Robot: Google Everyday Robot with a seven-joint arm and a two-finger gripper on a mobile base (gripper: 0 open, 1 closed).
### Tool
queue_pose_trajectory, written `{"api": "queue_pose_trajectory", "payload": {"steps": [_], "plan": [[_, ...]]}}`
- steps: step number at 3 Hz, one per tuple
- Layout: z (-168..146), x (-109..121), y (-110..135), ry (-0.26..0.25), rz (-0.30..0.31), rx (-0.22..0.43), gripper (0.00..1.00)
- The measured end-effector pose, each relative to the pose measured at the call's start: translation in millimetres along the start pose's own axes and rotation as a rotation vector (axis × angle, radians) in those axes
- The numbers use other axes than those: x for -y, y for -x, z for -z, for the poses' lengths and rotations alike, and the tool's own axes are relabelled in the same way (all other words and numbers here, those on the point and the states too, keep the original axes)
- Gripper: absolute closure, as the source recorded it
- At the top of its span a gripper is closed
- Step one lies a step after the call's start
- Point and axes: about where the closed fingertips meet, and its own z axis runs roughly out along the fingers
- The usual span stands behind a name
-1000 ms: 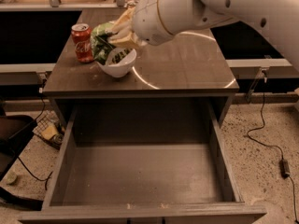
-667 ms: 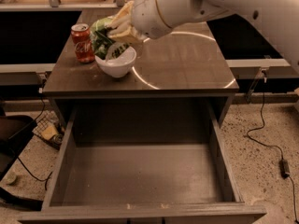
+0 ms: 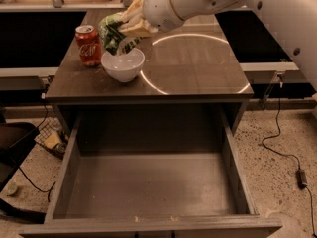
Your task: Place green jalapeno chip bag into white bowl
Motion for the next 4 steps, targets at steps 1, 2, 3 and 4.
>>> {"api": "queue_pose_trajectory", "payload": {"steps": [1,2,3,4], "plan": [[-1.4,0.5,0.8,0.003,0.001,0.003,0.83],[-3.2,-0.3,2.0,0.006,0.002,0.005,0.6],[-5.1,-1.2,3.4,0.009,0.004,0.007,0.36],[-7.0,-2.0,4.7,0.013,0.005,0.009,0.13]]}}
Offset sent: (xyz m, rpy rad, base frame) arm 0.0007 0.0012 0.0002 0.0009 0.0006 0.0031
